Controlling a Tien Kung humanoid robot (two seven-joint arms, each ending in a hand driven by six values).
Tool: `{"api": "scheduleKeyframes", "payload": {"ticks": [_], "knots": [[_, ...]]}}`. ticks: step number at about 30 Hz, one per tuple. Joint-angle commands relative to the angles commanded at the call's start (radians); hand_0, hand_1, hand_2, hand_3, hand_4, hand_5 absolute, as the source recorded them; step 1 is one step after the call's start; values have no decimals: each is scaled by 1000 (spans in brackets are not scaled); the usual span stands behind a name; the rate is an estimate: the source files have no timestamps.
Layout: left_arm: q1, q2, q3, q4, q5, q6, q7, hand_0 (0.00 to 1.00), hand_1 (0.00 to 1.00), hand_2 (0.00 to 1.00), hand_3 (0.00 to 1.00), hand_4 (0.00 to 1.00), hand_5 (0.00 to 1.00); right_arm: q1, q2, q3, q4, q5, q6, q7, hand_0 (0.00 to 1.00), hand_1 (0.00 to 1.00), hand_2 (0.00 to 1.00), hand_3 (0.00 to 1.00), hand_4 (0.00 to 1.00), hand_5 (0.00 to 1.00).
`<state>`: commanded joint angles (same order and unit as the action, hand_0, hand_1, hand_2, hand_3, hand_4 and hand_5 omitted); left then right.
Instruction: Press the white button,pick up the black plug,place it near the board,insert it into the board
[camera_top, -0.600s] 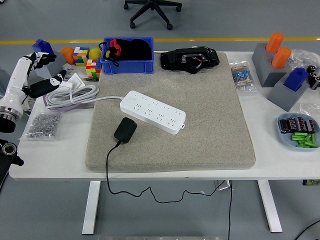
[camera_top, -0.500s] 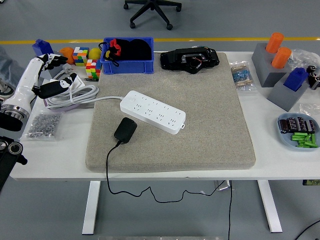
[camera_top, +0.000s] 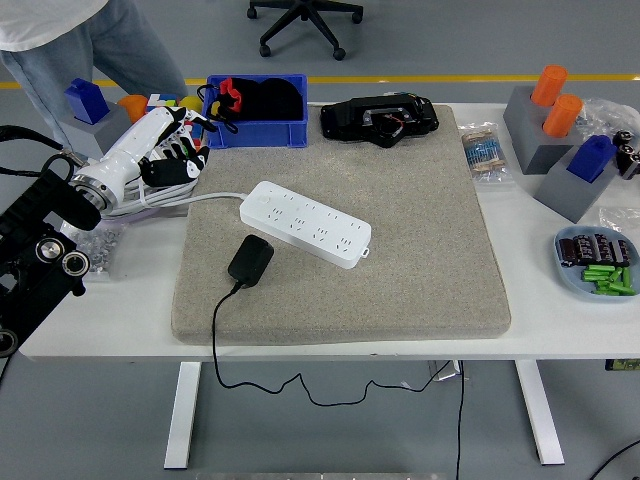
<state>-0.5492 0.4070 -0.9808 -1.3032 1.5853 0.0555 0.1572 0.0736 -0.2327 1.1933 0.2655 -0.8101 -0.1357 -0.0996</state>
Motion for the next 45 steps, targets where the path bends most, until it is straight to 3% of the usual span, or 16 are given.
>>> {"api": "scheduleKeyframes", "payload": {"ticks": [10, 15, 24, 28, 36, 45], "knots": [[-117, -7, 191, 139, -55, -19, 9, 12, 23, 100, 689, 2, 2, 1, -6, -11, -1, 4, 0, -1, 621, 570, 611, 543, 664, 340], [-171, -24, 283, 195, -71, -26, 15, 12, 23, 100, 689, 2, 2, 1, -8, -18, -2, 6, 0, -2, 621, 570, 611, 543, 664, 340], [-265, -88, 425, 298, -93, -37, 29, 6, 20, 97, 688, 2, 2, 2, -9, -30, -2, 11, 0, -2, 620, 568, 610, 542, 664, 340], [-301, -130, 481, 382, -118, -43, 31, 5, 18, 99, 689, 2, 2, 1, -9, -38, -3, 14, 0, -2, 619, 568, 610, 542, 664, 340], [-331, -177, 525, 455, -106, -37, 25, 5, 18, 102, 673, 2, 2, -3, -10, -46, -4, 19, 0, -3, 620, 568, 609, 541, 665, 339], [-355, -209, 536, 504, -68, -25, 27, 5, 17, 103, 672, 2, 2, -4, -9, -51, -5, 22, 1, -4, 619, 568, 609, 541, 665, 340]]}}
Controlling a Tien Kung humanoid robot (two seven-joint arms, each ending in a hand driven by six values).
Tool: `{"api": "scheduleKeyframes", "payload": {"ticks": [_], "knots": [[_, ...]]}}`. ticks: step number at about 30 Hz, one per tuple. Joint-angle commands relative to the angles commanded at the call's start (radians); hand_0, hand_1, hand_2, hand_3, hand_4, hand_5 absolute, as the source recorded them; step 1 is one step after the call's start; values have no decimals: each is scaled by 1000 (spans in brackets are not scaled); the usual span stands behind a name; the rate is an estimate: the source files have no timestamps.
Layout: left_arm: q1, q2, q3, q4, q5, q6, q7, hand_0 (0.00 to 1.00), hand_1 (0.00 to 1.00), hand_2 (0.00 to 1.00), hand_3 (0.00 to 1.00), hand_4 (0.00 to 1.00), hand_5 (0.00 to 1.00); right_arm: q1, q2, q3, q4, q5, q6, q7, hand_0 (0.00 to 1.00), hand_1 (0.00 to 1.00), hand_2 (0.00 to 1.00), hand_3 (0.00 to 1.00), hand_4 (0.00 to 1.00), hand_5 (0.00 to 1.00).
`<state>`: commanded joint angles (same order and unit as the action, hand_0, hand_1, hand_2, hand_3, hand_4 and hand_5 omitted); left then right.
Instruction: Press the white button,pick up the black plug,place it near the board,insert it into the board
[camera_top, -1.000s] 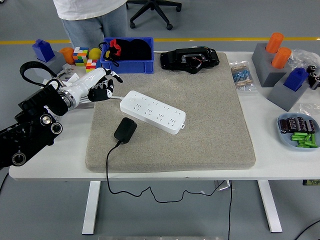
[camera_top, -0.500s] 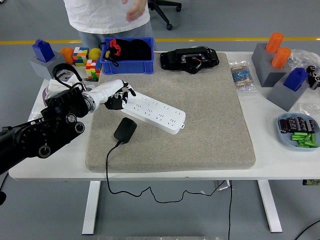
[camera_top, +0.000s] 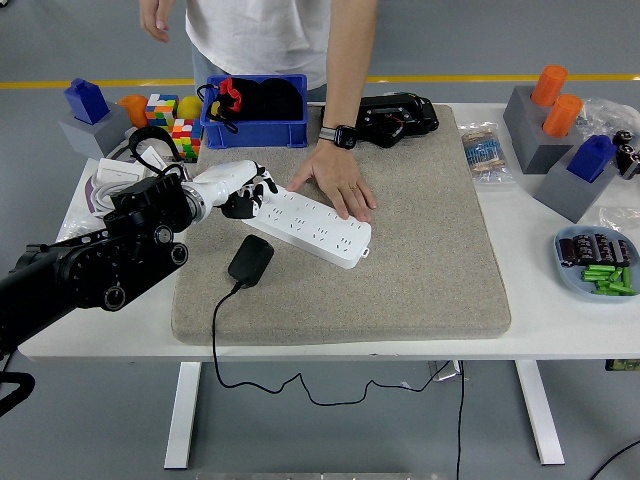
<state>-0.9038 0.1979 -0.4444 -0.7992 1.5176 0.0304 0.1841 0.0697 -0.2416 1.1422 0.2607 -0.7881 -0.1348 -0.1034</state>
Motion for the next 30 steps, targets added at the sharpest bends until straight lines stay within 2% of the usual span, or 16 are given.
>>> {"api": "scheduleKeyframes", "payload": {"ticks": [14, 30], "knots": [[-32, -38, 42, 90, 31, 1, 2, 2, 15, 101, 666, 2, 2, 4, -4, -14, -1, 4, 2, -2, 620, 569, 609, 542, 666, 341], [-48, -61, 101, 132, 46, -7, 10, 2, 14, 102, 664, 2, 2, 6, -5, -21, 0, 9, 2, -3, 619, 569, 609, 542, 667, 342]]}}
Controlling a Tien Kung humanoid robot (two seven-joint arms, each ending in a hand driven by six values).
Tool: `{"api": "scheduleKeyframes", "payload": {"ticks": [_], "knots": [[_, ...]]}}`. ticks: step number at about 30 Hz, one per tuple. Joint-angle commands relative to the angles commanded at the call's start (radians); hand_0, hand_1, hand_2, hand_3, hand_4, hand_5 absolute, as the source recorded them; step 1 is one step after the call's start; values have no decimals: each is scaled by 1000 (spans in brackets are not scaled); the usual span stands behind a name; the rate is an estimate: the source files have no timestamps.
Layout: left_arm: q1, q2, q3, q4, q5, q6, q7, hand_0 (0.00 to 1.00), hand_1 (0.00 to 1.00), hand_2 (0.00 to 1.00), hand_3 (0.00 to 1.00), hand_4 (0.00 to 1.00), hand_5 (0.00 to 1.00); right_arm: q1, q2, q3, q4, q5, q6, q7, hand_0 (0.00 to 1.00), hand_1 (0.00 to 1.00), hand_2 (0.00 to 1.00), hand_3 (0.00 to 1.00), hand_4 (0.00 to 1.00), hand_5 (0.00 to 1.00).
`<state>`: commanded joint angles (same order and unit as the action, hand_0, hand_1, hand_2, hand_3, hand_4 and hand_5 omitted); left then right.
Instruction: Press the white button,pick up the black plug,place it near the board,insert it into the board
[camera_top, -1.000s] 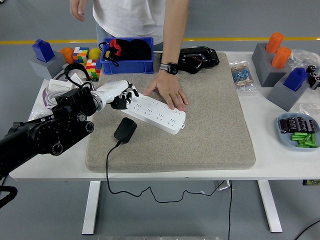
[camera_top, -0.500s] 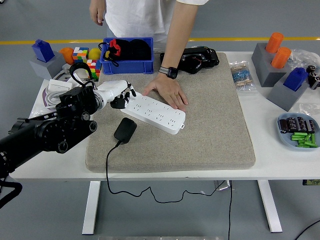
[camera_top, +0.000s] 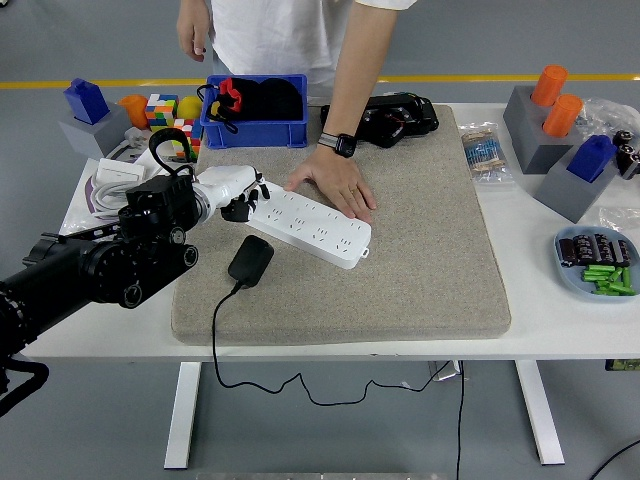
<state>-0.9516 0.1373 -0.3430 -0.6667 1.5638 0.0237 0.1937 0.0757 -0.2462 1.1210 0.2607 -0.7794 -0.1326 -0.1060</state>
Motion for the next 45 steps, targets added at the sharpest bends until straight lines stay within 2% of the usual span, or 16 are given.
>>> {"api": "scheduleKeyframes", "payload": {"ticks": [24, 33, 42, 45], "knots": [[-4, -13, 46, 34, -8, -3, 1, 2, 13, 102, 660, 2, 2, 3, 0, -1, 2, 1, 0, 1, 619, 567, 609, 541, 668, 346], [-13, 2, 28, 30, 0, -1, 1, 2, 12, 102, 659, 2, 2, 0, 0, -2, 1, 3, 0, 0, 619, 568, 609, 541, 669, 346], [-14, -3, 40, 40, -4, -3, 3, 2, 12, 102, 657, 2, 2, 2, 0, -1, 2, 2, 0, 1, 619, 568, 609, 541, 669, 347], [-7, 1, 28, 27, 0, -2, 3, 2, 12, 102, 656, 2, 2, 1, 1, 0, 3, 2, 0, 1, 619, 567, 609, 541, 669, 347]]}}
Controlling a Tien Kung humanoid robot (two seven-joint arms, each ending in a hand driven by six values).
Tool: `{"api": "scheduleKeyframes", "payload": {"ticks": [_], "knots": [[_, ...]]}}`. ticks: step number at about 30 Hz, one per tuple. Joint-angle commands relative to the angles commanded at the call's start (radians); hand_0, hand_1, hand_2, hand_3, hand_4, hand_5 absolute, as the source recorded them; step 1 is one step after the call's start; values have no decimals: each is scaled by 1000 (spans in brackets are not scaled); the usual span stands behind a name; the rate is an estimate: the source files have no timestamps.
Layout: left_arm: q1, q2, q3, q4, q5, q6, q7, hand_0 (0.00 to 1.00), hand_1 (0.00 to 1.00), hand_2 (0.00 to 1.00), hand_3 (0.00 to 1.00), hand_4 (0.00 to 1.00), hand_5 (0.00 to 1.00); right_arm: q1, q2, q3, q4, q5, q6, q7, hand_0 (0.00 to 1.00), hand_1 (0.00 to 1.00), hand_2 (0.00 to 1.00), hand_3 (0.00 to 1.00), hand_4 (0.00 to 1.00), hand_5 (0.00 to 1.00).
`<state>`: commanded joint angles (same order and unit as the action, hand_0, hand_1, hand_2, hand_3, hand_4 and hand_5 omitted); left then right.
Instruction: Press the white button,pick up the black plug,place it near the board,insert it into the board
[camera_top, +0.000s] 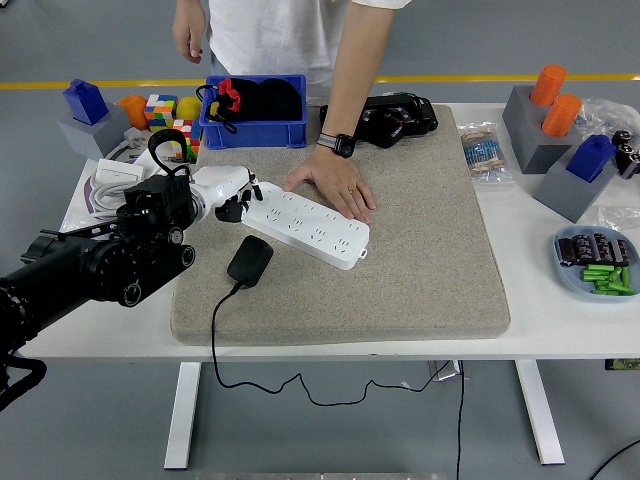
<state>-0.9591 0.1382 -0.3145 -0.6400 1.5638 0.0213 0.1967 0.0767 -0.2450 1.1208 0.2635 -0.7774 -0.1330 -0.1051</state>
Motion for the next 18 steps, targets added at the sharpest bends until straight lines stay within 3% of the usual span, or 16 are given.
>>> {"api": "scheduleKeyframes", "payload": {"ticks": [9, 18], "knots": [[39, 39, -150, -142, 61, 14, 4, 2, 12, 102, 656, 2, 2, -5, 0, 2, -2, -1, 0, 0, 620, 567, 609, 542, 669, 347], [134, 100, -289, -338, 89, 18, 34, 21, 38, 111, 647, 2, 2, -6, 2, 12, 0, -7, 0, 0, 620, 568, 609, 542, 669, 347]]}}
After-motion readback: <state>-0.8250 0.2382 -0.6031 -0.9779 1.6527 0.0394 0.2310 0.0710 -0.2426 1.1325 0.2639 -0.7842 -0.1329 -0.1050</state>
